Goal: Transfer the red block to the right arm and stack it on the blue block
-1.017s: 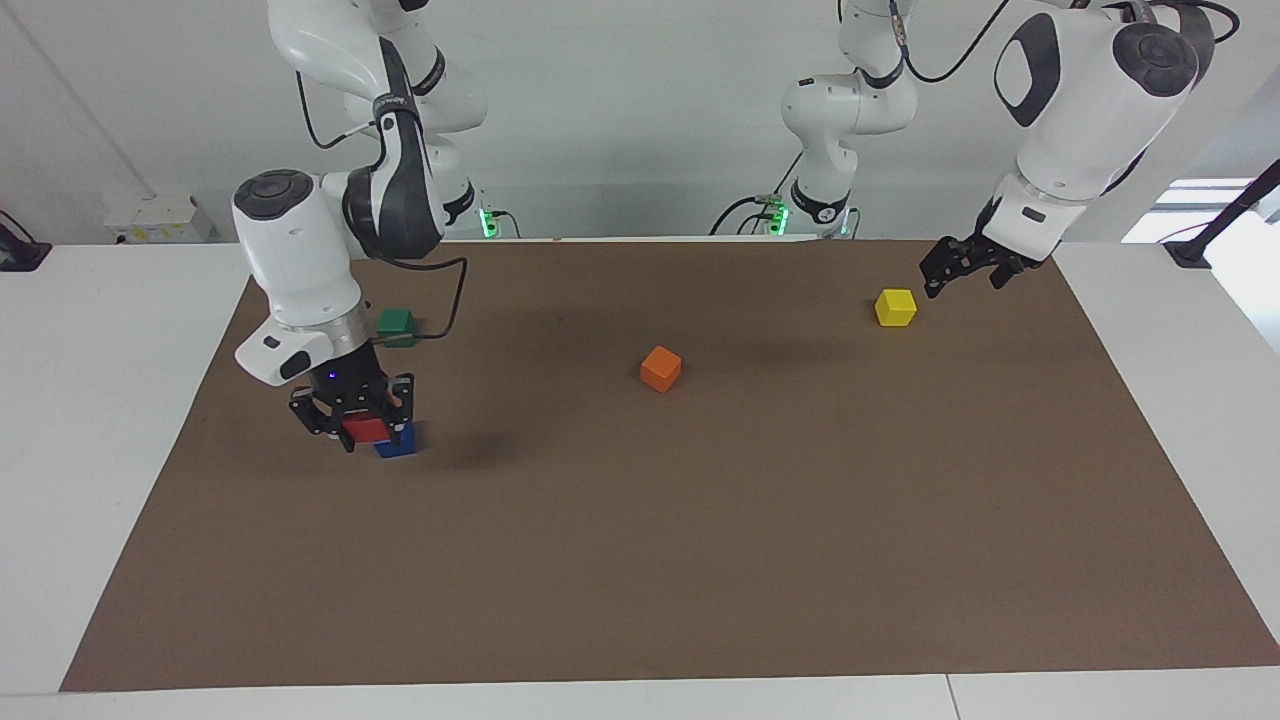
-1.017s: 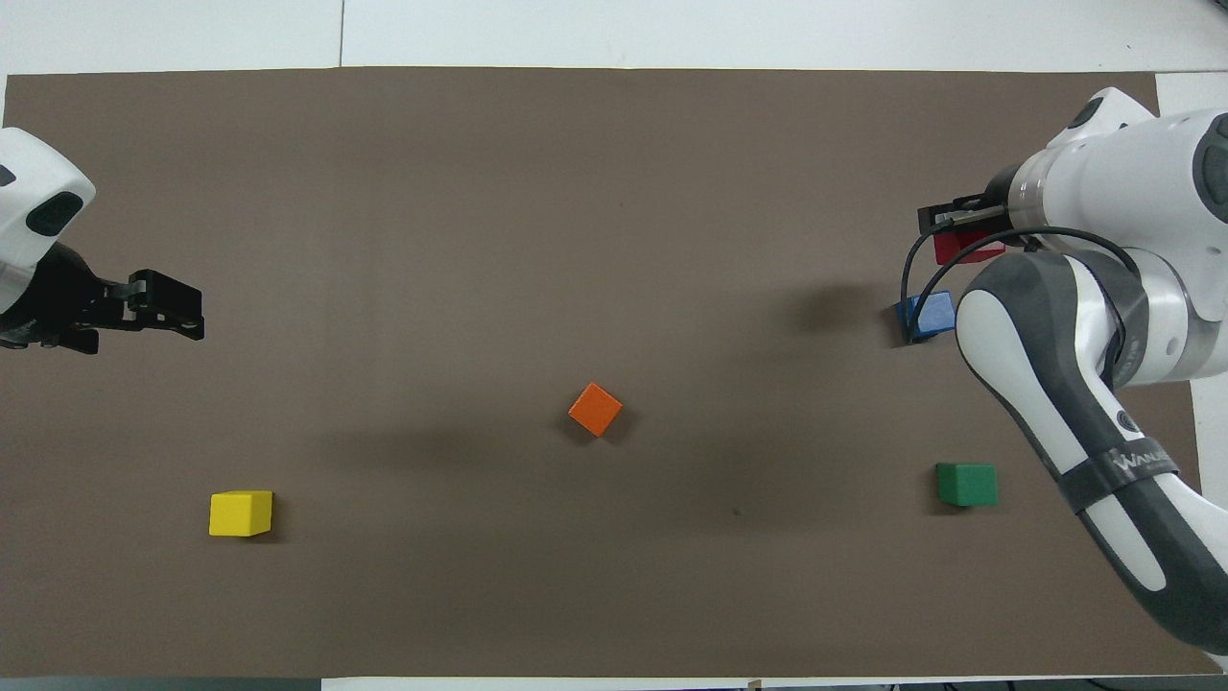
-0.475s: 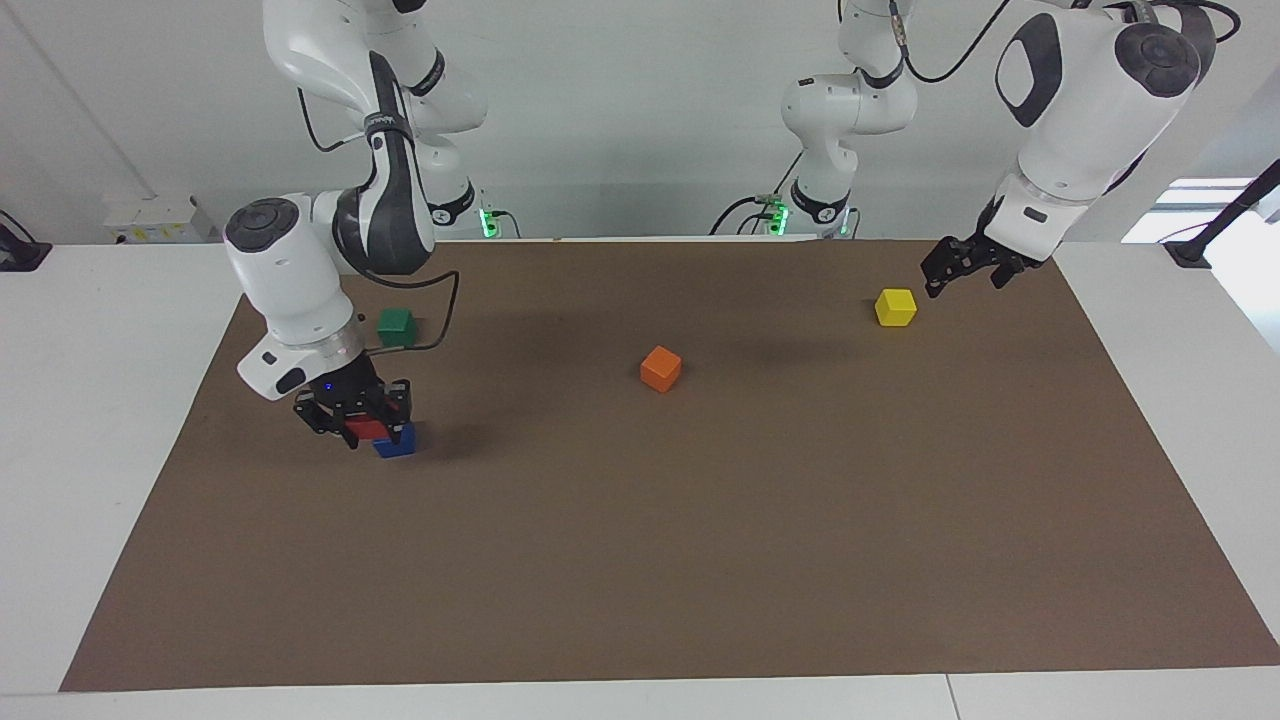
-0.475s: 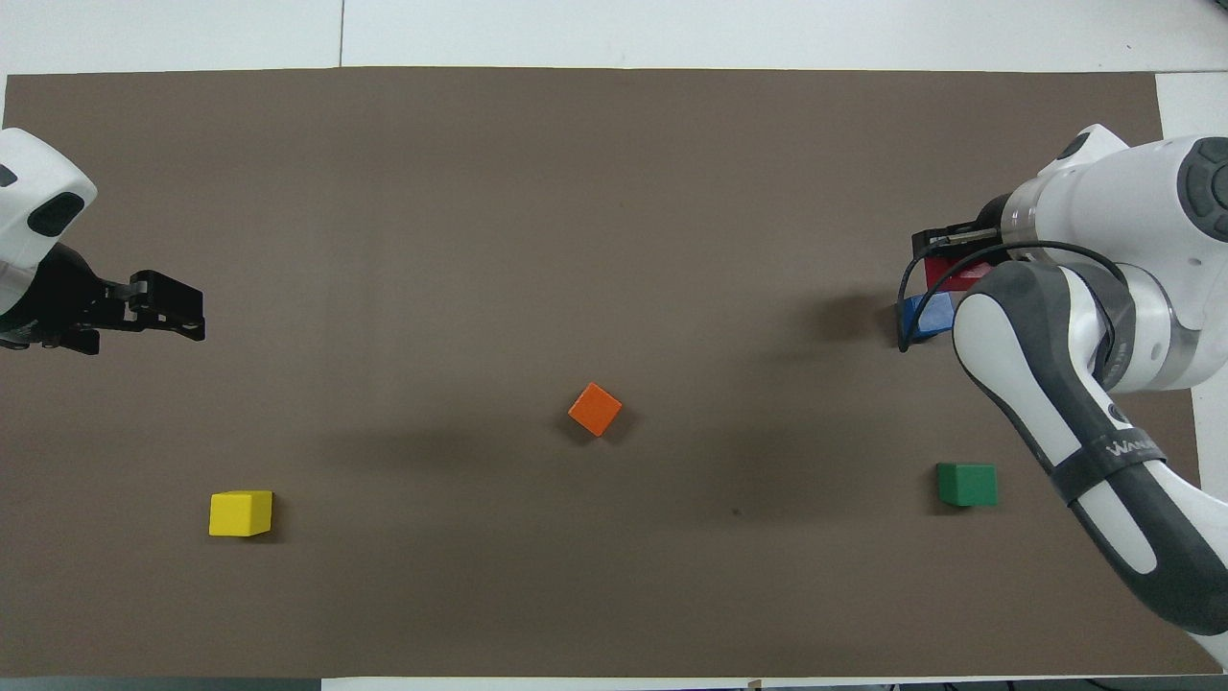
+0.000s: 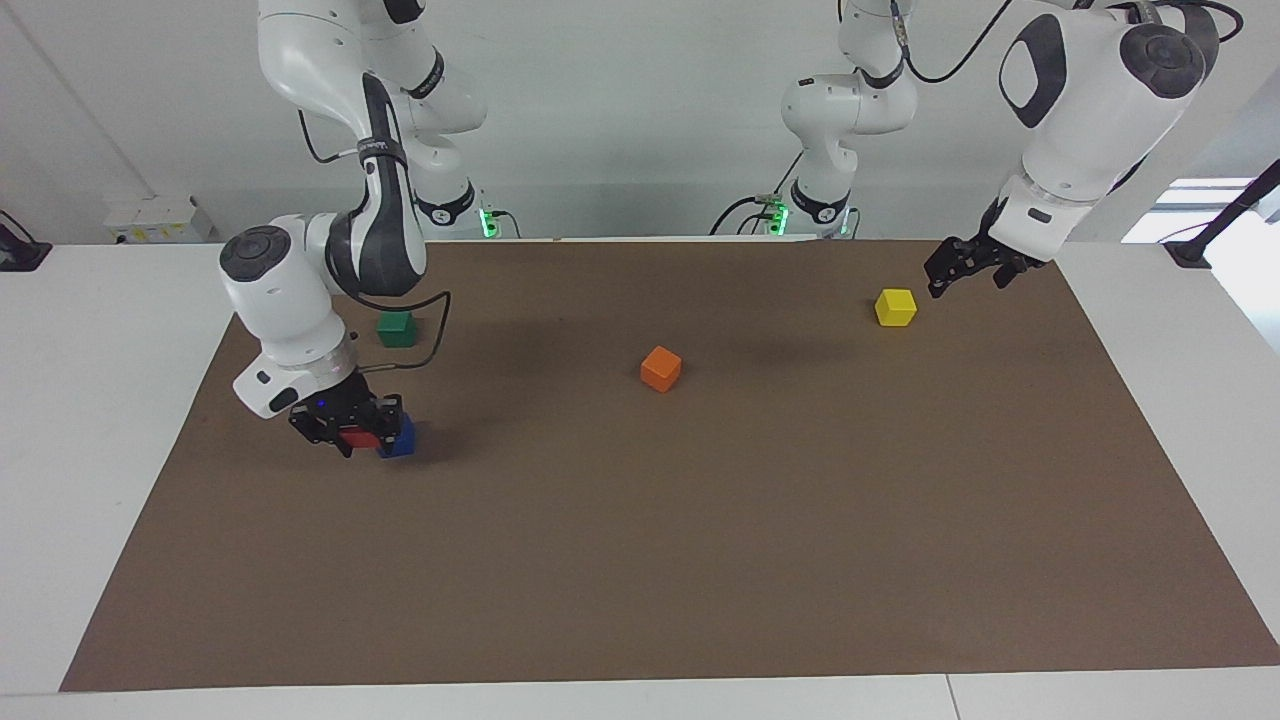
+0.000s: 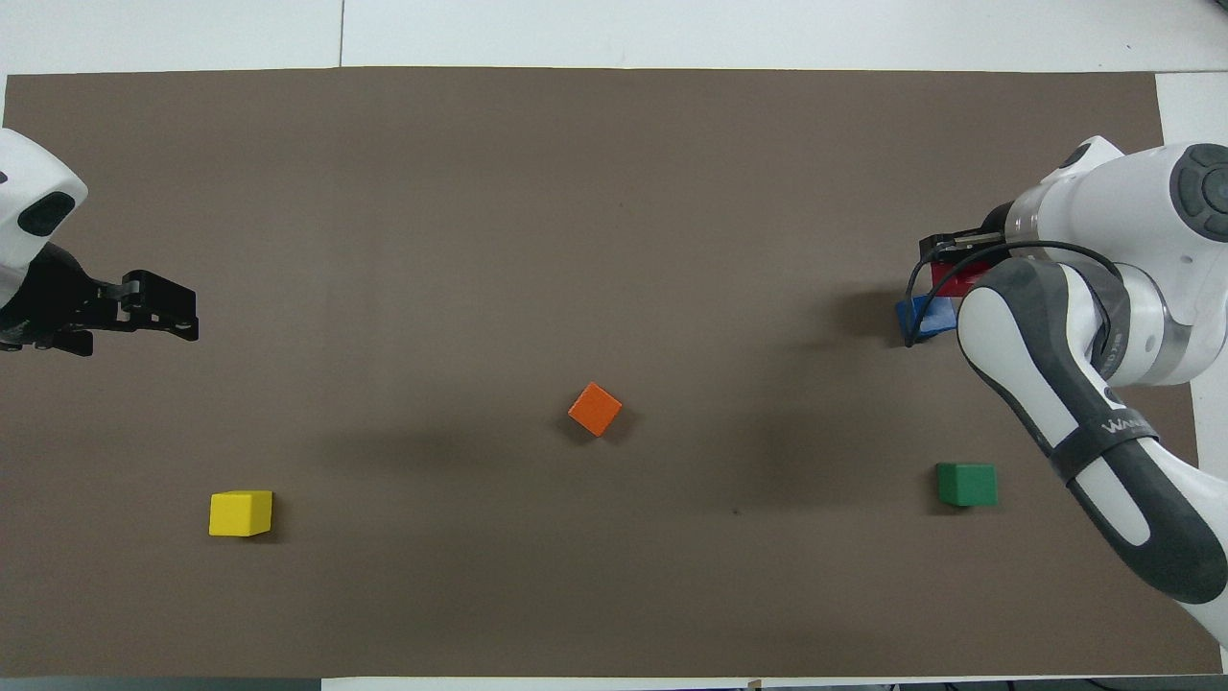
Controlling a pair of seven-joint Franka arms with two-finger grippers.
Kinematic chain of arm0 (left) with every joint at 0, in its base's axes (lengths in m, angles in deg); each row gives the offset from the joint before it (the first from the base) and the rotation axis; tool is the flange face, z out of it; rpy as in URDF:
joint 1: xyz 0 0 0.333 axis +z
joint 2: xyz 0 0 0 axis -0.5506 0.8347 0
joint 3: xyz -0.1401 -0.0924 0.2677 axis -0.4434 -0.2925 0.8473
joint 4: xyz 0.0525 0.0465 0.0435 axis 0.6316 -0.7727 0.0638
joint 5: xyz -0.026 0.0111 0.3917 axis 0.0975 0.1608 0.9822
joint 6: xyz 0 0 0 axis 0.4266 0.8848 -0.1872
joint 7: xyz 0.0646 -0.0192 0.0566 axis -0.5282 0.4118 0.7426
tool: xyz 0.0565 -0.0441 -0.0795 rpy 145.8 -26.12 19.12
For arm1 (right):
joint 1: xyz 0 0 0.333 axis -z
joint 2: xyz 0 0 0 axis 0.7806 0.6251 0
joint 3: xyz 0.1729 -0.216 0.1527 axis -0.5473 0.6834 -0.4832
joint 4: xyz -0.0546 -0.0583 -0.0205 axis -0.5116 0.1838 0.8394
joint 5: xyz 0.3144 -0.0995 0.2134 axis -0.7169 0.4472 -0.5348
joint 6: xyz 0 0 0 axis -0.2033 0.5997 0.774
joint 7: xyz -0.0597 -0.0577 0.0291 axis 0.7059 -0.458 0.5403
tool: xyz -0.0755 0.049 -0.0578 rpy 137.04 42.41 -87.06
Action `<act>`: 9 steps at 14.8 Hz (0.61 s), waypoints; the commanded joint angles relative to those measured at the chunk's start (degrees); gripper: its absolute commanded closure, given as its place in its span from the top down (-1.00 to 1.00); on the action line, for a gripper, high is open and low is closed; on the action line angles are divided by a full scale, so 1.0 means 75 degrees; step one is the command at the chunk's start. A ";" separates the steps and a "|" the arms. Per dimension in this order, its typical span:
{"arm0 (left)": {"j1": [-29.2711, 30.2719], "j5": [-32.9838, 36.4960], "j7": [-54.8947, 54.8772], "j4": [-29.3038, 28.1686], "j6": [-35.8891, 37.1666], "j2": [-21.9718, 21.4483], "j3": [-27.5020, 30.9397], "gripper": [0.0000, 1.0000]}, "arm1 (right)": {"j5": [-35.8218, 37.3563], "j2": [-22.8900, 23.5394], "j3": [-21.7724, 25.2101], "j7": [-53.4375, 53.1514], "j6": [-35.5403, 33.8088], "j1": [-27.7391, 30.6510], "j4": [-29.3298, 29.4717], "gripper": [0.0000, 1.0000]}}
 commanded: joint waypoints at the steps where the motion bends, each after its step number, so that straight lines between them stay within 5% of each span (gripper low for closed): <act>1: 0.0027 0.0020 0.0018 -0.0048 0.0120 -0.0076 0.0041 1.00 | -0.0172 -0.0054 -0.0049 0.0256 0.0073 0.0074 -0.0095 -1.00; 9: 0.0027 0.0020 0.0018 -0.0048 0.0120 -0.0076 0.0041 1.00 | -0.0172 -0.0148 -0.0061 0.0221 0.0259 0.0063 -0.0539 -1.00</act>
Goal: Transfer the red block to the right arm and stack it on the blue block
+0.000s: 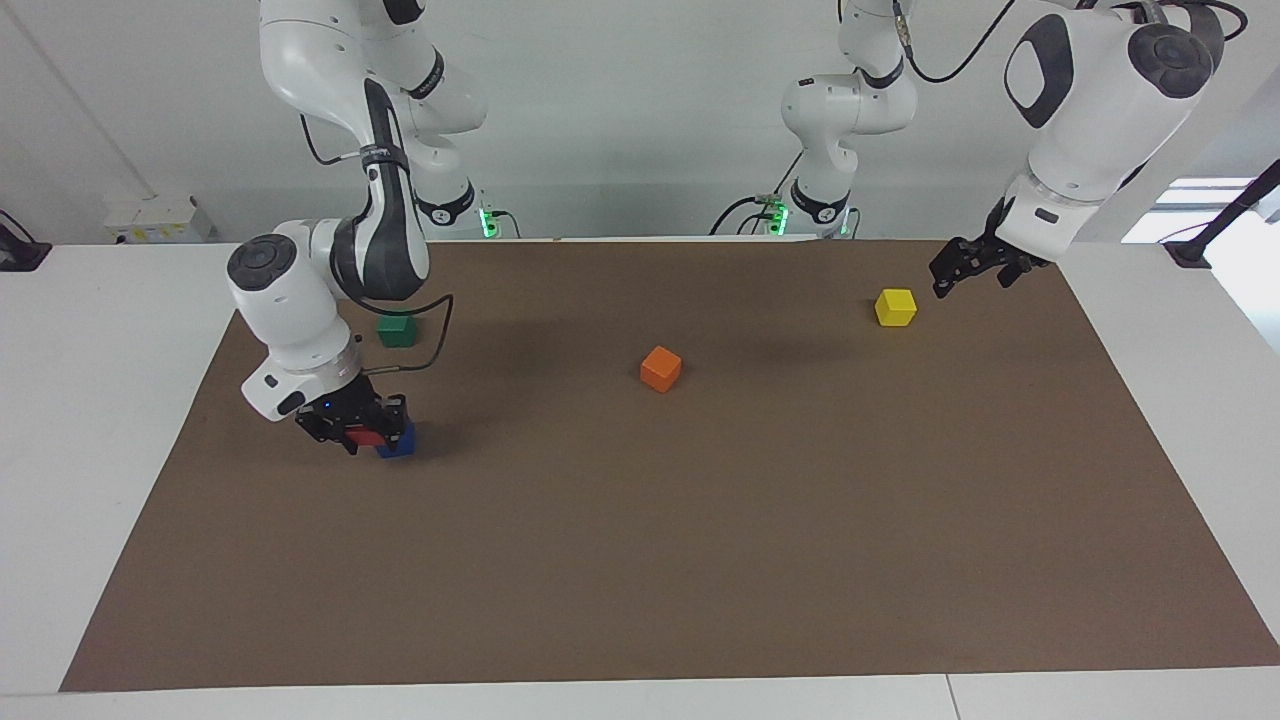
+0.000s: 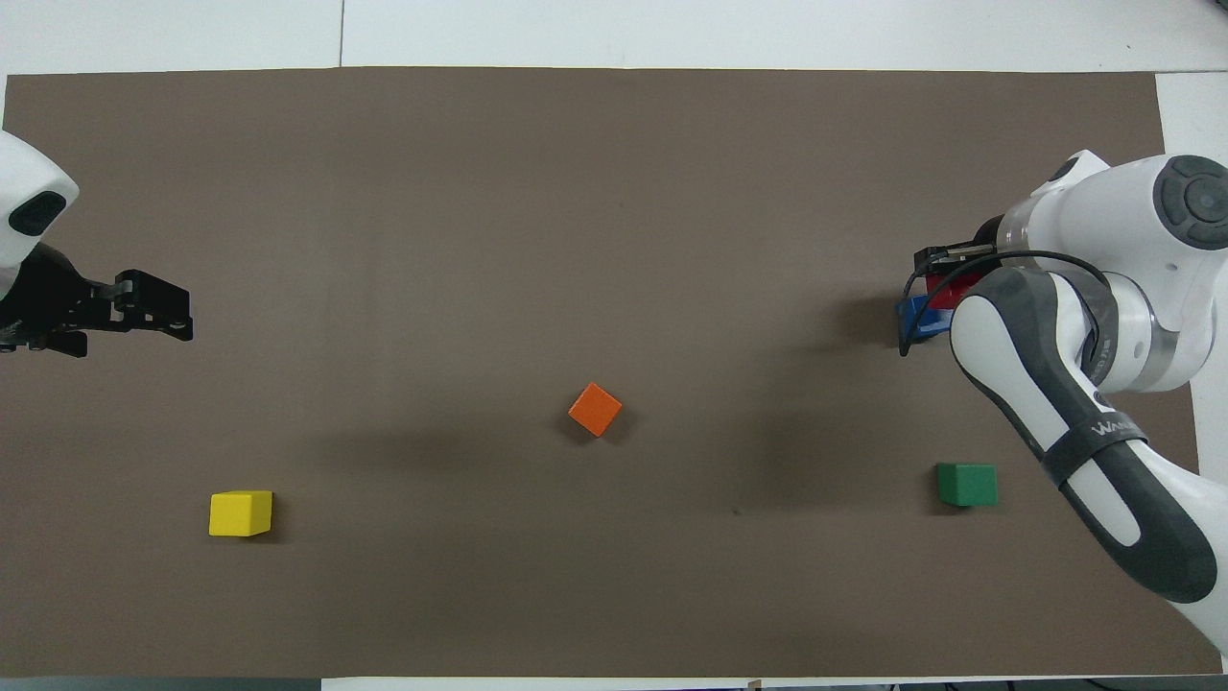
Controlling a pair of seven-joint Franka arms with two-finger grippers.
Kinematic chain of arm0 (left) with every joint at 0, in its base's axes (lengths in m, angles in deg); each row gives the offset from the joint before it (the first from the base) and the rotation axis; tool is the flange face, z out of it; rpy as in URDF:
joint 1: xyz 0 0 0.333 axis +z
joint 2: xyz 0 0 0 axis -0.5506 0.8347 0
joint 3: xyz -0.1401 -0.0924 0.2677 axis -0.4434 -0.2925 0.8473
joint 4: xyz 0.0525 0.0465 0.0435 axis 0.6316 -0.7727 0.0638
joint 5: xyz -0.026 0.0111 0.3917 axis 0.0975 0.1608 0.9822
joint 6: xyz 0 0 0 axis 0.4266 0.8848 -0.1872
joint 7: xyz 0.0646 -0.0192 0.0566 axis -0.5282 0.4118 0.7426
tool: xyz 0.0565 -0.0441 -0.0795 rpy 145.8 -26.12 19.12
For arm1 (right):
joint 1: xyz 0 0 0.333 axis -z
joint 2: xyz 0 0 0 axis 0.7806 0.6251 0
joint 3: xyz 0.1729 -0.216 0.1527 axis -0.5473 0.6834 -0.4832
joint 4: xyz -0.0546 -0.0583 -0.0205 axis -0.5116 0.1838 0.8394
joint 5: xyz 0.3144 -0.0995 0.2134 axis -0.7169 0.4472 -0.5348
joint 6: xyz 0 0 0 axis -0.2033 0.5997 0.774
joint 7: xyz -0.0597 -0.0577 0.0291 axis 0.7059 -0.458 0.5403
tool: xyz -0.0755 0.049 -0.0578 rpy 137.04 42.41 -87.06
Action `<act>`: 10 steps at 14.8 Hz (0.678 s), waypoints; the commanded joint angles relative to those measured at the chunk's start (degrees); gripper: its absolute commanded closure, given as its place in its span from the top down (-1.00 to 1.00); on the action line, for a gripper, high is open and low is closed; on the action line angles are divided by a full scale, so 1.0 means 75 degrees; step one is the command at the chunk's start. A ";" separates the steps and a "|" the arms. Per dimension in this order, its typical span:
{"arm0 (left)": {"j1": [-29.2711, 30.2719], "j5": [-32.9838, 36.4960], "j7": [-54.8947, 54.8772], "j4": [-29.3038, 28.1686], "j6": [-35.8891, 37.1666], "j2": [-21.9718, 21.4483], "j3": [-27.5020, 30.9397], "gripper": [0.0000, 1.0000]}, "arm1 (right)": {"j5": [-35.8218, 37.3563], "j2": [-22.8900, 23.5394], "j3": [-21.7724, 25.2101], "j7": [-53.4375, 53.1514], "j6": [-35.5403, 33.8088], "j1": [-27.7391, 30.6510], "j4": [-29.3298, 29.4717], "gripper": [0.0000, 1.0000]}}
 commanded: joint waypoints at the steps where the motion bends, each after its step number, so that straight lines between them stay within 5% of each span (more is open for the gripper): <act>1: 0.0017 0.0020 0.0016 -0.0048 0.0116 -0.0076 0.0022 1.00 | -0.0168 -0.0159 -0.0056 0.0233 0.0276 0.0078 -0.0360 -1.00; 10: 0.0017 0.0020 0.0016 -0.0048 0.0116 -0.0076 0.0023 1.00 | -0.0168 -0.0171 -0.0056 0.0256 0.0627 0.0067 -0.0630 -1.00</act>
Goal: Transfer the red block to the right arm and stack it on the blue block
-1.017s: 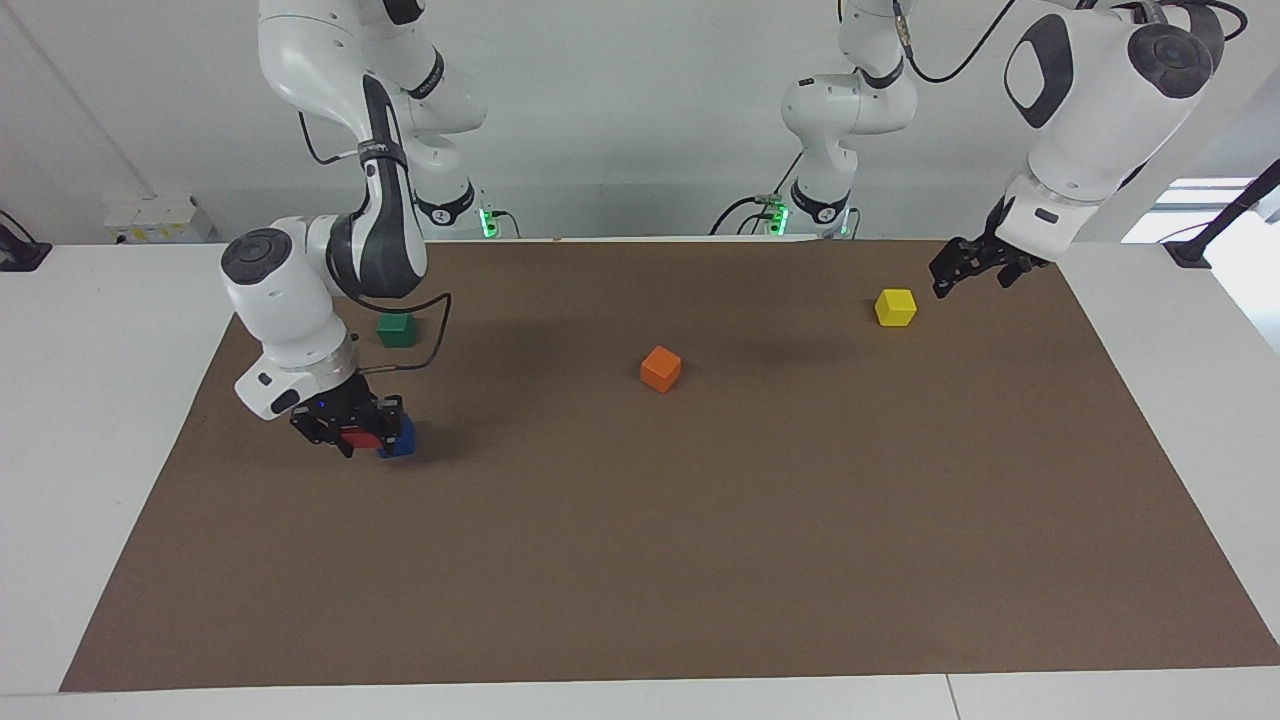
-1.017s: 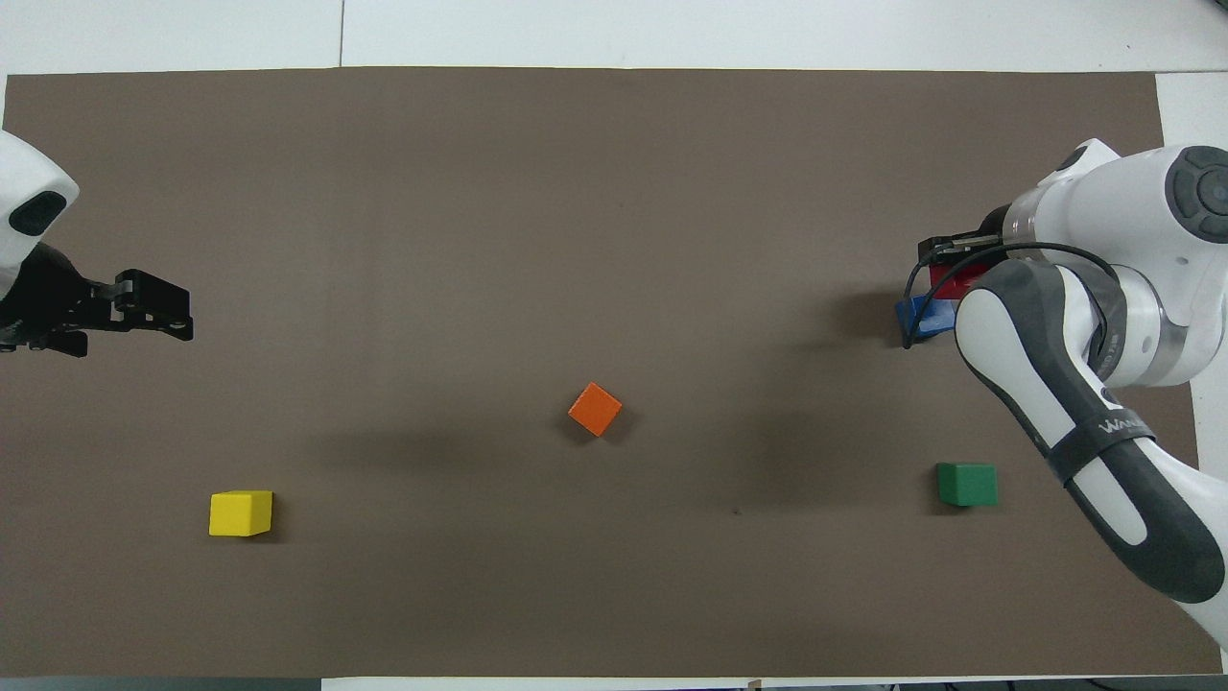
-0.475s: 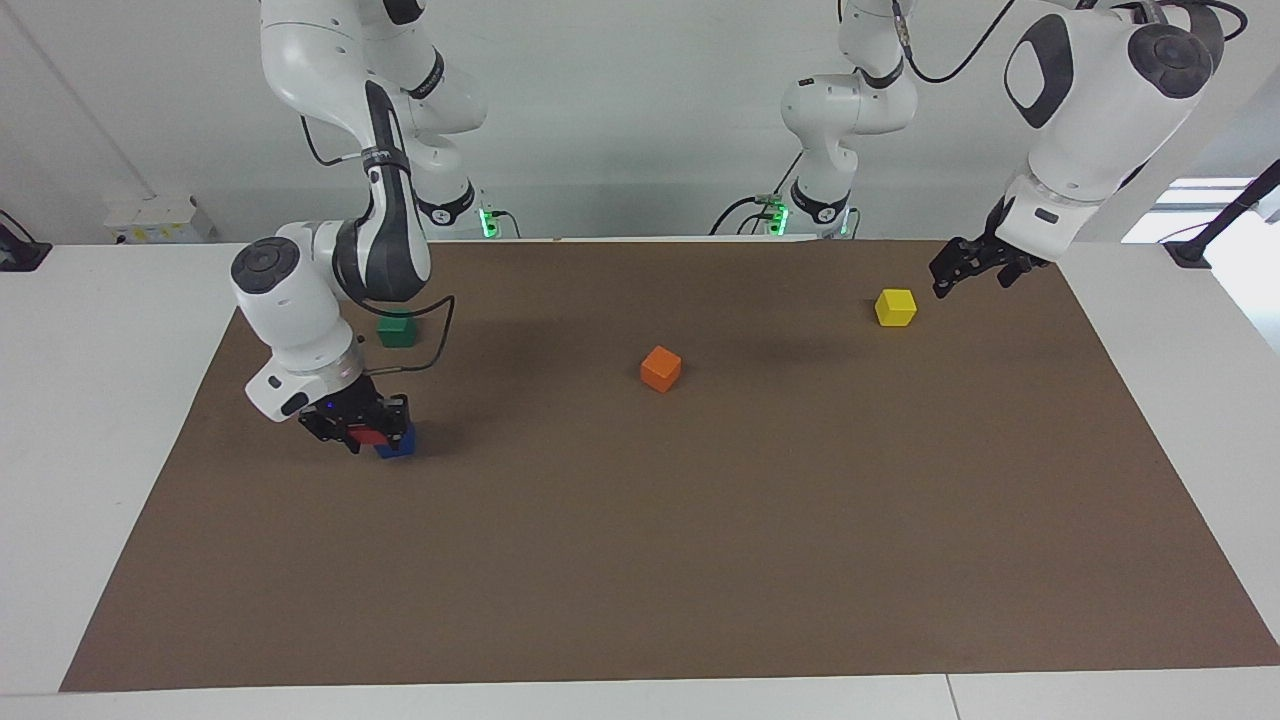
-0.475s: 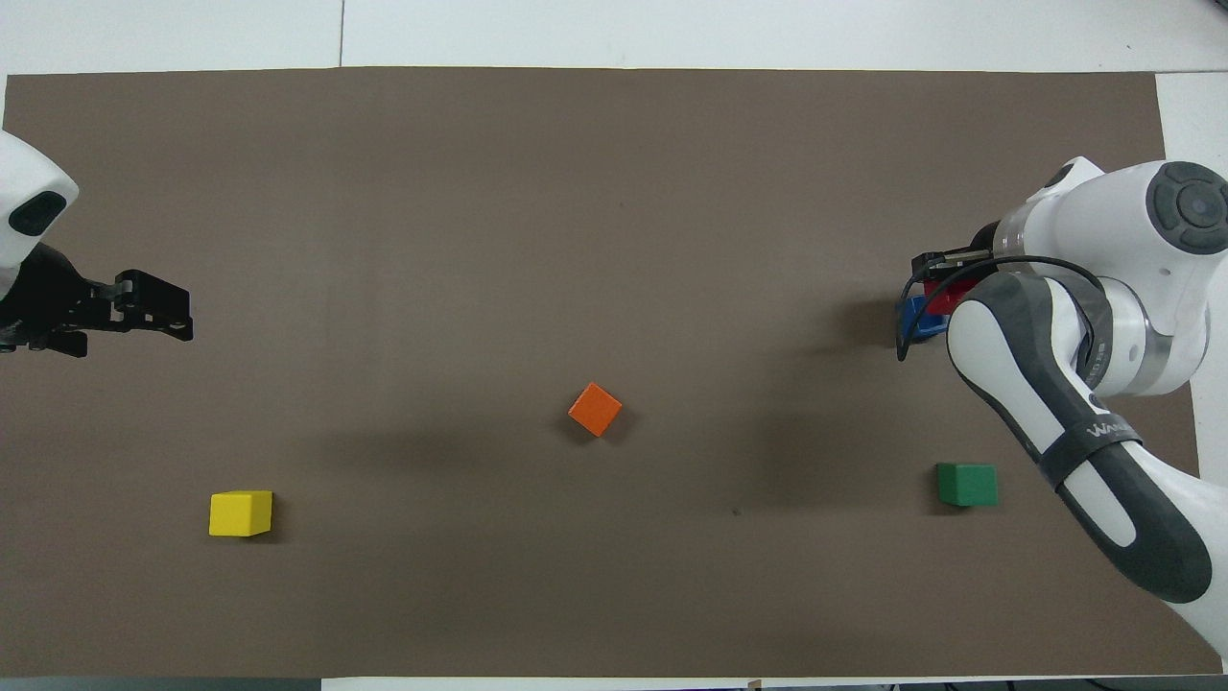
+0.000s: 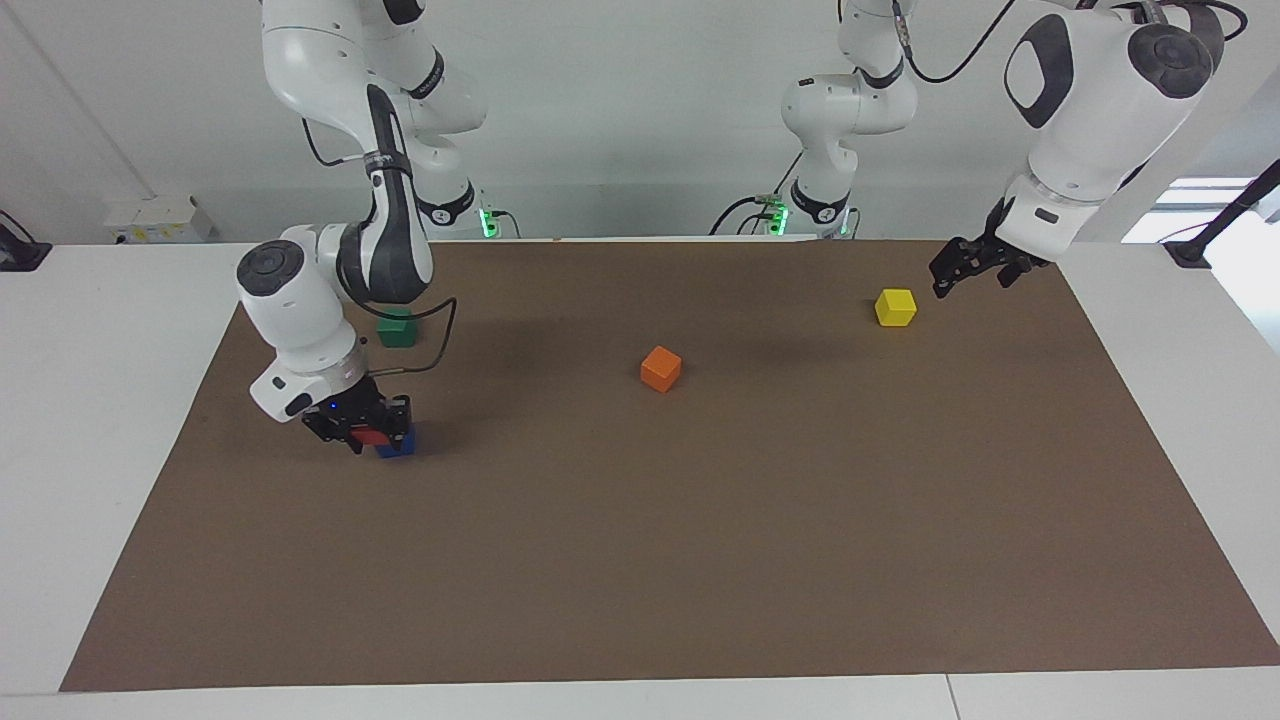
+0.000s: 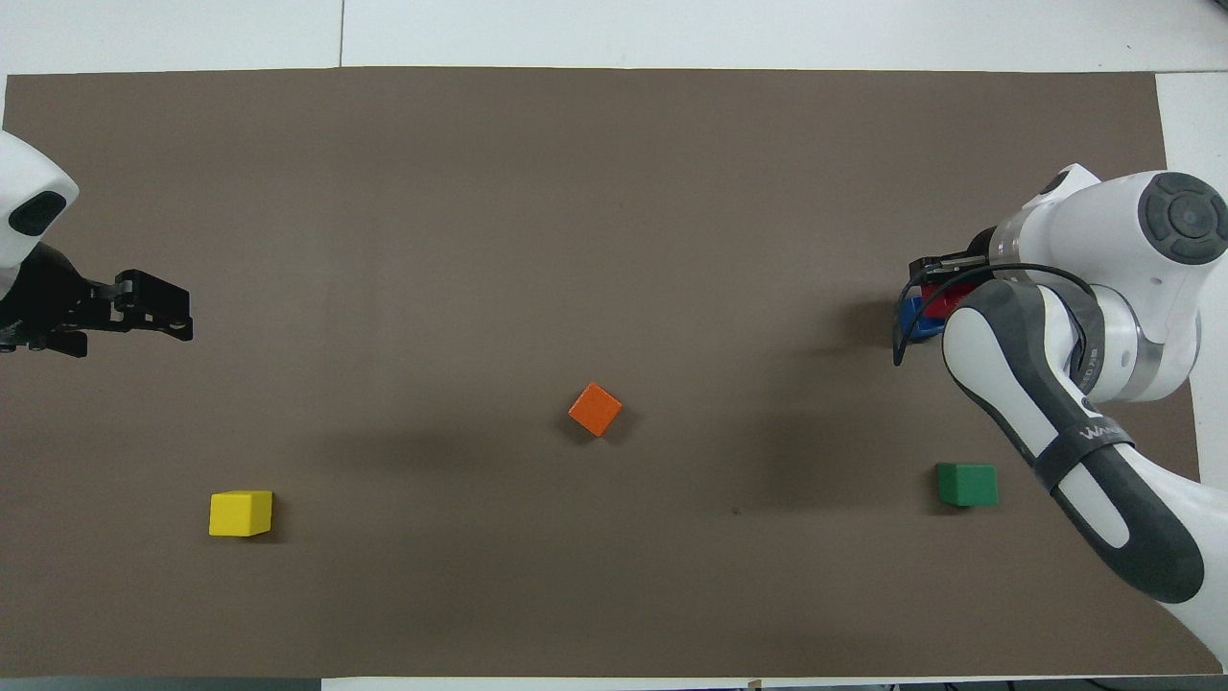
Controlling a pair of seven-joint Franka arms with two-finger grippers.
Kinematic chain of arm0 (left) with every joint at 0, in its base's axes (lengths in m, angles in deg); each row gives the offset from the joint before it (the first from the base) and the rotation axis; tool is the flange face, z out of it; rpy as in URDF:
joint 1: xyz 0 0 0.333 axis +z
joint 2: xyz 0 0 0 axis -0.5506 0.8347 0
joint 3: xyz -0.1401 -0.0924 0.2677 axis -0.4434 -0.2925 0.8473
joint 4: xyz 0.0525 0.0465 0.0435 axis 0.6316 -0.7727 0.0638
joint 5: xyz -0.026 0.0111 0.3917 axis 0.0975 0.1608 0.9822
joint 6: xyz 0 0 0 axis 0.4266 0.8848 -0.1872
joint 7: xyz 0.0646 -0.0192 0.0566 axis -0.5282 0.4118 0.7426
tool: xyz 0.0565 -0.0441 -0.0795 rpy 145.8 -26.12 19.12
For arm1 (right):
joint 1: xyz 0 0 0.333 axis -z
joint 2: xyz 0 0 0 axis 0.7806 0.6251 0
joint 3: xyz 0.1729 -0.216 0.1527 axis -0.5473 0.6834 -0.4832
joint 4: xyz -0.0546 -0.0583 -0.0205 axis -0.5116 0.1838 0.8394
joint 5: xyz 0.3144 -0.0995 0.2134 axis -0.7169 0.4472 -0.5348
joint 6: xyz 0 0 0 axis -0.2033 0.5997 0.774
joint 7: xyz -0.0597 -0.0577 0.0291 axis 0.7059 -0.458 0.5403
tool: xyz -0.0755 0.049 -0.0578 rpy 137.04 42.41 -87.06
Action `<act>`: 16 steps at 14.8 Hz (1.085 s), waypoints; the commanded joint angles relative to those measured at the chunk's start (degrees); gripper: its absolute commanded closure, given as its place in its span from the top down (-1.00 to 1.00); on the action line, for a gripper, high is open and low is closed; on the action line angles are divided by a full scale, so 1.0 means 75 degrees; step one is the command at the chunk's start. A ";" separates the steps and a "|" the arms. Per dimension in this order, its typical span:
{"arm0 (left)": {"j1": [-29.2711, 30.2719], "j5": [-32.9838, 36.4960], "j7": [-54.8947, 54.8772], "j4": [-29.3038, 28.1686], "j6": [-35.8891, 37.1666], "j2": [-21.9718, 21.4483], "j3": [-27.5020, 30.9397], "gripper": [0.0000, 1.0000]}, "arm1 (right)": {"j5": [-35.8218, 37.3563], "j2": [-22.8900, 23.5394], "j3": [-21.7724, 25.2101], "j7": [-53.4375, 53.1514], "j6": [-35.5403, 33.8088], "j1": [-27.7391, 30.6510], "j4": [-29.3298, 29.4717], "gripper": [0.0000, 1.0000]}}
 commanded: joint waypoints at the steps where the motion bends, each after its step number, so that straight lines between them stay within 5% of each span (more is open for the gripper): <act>1: 0.0017 0.0020 0.0016 -0.0048 0.0114 -0.0076 0.0022 1.00 | -0.0156 -0.0170 -0.0055 0.0256 0.0249 0.0055 -0.0296 -1.00; 16: 0.0017 0.0020 0.0016 -0.0048 0.0114 -0.0076 0.0022 1.00 | -0.0144 -0.0276 -0.0055 0.0819 0.0226 0.0008 -0.0566 -1.00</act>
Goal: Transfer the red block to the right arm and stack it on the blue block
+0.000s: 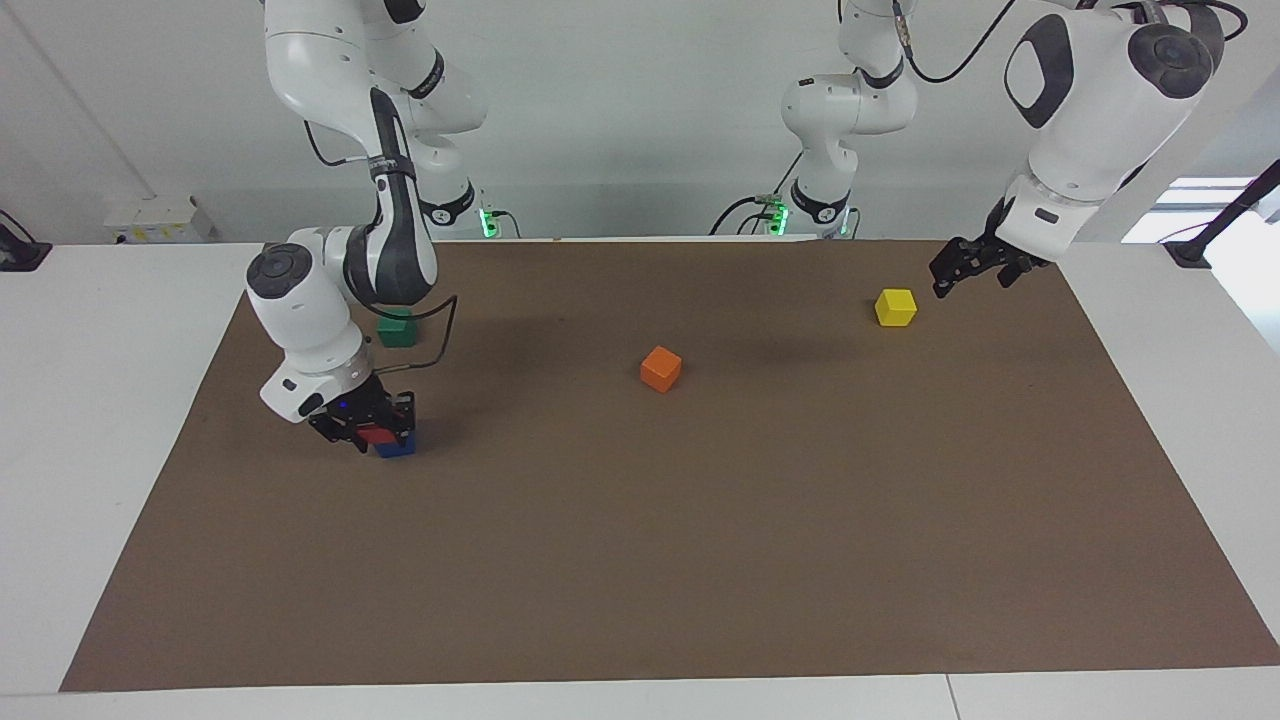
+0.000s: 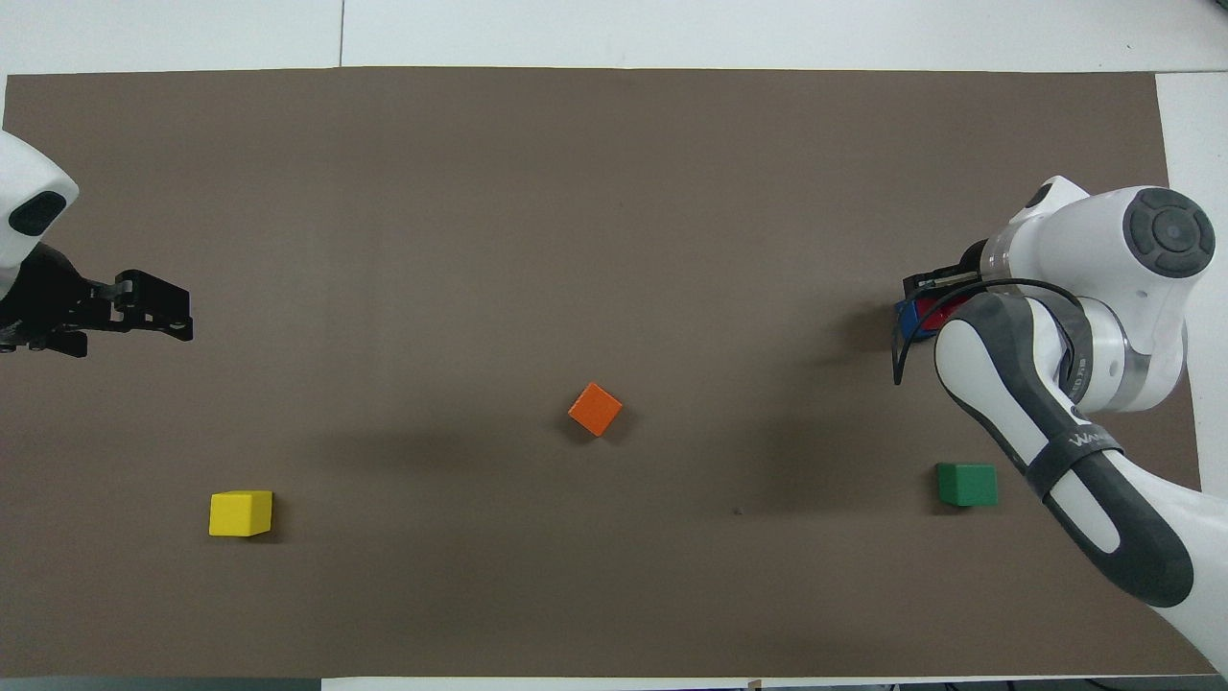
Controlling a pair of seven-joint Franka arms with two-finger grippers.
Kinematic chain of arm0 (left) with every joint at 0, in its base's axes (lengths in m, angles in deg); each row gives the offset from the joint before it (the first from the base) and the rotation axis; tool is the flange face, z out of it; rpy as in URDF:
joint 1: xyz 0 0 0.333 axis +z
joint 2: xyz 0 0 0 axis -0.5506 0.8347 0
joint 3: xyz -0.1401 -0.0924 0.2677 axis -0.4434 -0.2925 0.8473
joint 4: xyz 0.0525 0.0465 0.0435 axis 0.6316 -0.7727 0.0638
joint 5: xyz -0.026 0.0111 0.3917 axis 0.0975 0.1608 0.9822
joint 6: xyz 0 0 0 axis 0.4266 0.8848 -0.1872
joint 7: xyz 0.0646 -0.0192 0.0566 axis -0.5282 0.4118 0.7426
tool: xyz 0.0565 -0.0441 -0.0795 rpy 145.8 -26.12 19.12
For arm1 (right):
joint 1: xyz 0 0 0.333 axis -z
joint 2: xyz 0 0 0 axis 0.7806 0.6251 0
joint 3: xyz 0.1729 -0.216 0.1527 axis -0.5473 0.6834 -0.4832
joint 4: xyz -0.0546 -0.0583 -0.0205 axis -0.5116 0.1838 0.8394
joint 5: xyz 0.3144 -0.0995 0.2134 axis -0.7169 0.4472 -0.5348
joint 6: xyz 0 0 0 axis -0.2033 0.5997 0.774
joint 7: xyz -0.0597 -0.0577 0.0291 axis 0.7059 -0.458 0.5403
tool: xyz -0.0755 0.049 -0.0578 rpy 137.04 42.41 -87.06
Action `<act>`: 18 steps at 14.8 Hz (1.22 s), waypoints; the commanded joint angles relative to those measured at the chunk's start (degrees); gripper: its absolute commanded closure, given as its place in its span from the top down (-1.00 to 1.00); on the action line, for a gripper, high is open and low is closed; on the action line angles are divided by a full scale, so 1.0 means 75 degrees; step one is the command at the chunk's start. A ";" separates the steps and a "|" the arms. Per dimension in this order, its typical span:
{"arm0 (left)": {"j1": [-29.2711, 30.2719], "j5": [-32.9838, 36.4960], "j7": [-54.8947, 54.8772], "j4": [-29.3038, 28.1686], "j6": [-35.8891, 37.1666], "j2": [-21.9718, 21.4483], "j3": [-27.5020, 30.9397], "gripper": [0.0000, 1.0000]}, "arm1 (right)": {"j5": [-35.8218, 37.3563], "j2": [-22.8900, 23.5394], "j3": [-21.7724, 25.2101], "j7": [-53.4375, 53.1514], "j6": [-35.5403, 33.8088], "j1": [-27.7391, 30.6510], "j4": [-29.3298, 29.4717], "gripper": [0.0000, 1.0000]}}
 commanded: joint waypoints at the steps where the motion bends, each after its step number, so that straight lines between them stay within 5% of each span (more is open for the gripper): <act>1: 0.0017 0.0020 0.0016 -0.0048 0.0111 -0.0076 0.0022 1.00 | -0.0144 -0.0224 -0.0032 0.0196 0.0155 0.0022 -0.0302 -1.00; 18: 0.0017 0.0020 0.0016 -0.0048 0.0111 -0.0076 0.0010 1.00 | -0.0144 -0.0271 -0.0020 0.0196 0.0131 0.0022 -0.0396 -1.00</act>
